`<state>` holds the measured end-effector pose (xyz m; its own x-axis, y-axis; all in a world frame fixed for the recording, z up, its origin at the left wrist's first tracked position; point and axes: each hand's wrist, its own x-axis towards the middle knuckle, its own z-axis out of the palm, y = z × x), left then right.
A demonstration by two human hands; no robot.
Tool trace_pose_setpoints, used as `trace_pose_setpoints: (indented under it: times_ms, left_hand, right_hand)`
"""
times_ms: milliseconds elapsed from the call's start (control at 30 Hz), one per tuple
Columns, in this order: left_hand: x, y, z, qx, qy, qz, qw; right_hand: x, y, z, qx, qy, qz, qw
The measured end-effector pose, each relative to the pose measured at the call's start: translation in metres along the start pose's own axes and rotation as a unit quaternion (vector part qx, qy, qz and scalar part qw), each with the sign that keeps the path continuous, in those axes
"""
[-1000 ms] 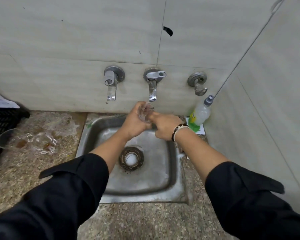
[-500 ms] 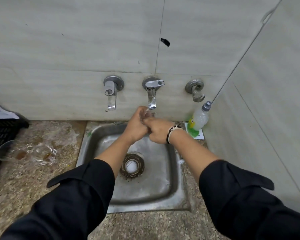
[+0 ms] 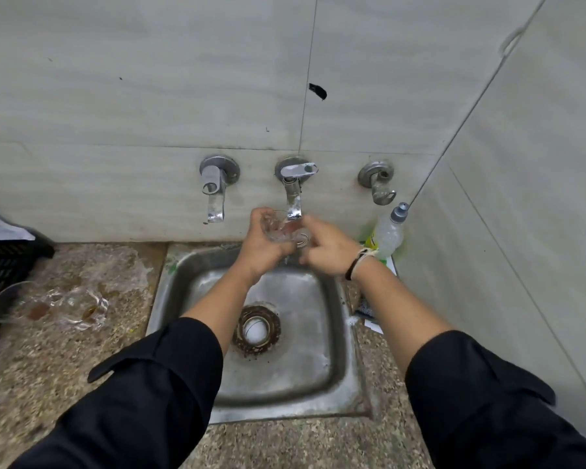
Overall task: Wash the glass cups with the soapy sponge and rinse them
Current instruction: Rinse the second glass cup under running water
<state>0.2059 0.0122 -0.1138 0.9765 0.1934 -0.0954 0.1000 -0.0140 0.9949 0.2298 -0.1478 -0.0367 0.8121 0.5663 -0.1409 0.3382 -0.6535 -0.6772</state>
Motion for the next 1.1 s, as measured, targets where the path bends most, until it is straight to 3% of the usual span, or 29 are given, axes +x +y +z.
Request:
trace_pose_setpoints:
  times_ms: [67,133,267,400,467,567,667,700,733,767,833,867,900,967,1033,1100]
  left_hand:
    - [0.000,0.003,-0.006,0.001,0.011,-0.025,1.000]
    - [-0.002,0.000,-0.007,0.020,0.006,-0.037,0.999]
    - [-0.009,-0.012,-0.007,0.021,0.031,-0.040,0.998]
    - [-0.015,-0.003,-0.011,0.023,0.037,-0.030,0.999]
    - [-0.017,0.004,-0.013,0.020,0.027,-0.022,0.999]
    - [-0.019,0.008,-0.011,0.005,0.033,-0.020,0.999]
    - [-0.027,0.013,-0.013,-0.042,0.048,-0.054,0.996]
    - [-0.031,0.014,-0.015,-0.071,0.047,-0.065,0.994]
    - [-0.036,0.016,-0.017,-0.118,0.045,-0.078,0.989]
    - [-0.040,0.016,-0.018,-0.175,0.041,-0.087,0.980]
    - [-0.054,0.019,-0.018,-0.232,0.028,-0.089,0.968]
    - [-0.061,0.021,-0.017,-0.214,0.022,-0.082,0.973]
    - [-0.069,0.023,-0.016,-0.193,0.008,-0.074,0.978]
    - [-0.082,0.024,-0.020,-0.200,-0.031,-0.080,0.976]
    - [-0.090,0.025,-0.029,-0.298,-0.065,-0.123,0.944]
    - [-0.097,0.030,-0.037,-0.395,-0.067,-0.175,0.899]
  right_hand:
    - [-0.006,0.003,-0.016,0.061,0.152,0.002,0.987]
    - [-0.003,-0.004,-0.035,0.034,0.229,-0.026,0.973]
    - [0.018,-0.043,-0.054,-0.168,0.173,-0.076,0.967]
    - [0.019,-0.072,-0.051,-0.291,0.172,-0.015,0.941]
    - [0.011,-0.080,-0.040,-0.291,0.146,-0.005,0.945]
    - [-0.013,-0.071,-0.029,-0.084,0.127,-0.005,0.988]
    - [-0.043,-0.034,0.008,0.106,0.254,0.085,0.958]
    - [-0.050,-0.022,0.023,0.193,0.283,0.155,0.927]
    - [-0.055,-0.015,0.037,0.306,0.263,0.231,0.885]
    - [-0.058,-0.011,0.049,0.431,0.190,0.289,0.833]
    - [-0.060,-0.009,0.065,0.644,0.036,0.294,0.705]
    - [-0.061,-0.013,0.068,0.705,0.010,0.268,0.656]
    - [-0.063,-0.022,0.067,0.736,0.013,0.246,0.630]
    - [-0.062,-0.033,0.065,0.743,0.043,0.226,0.628]
    - [-0.063,-0.041,0.062,0.725,0.058,0.230,0.646]
    - [-0.064,-0.044,0.058,0.674,0.064,0.222,0.702]
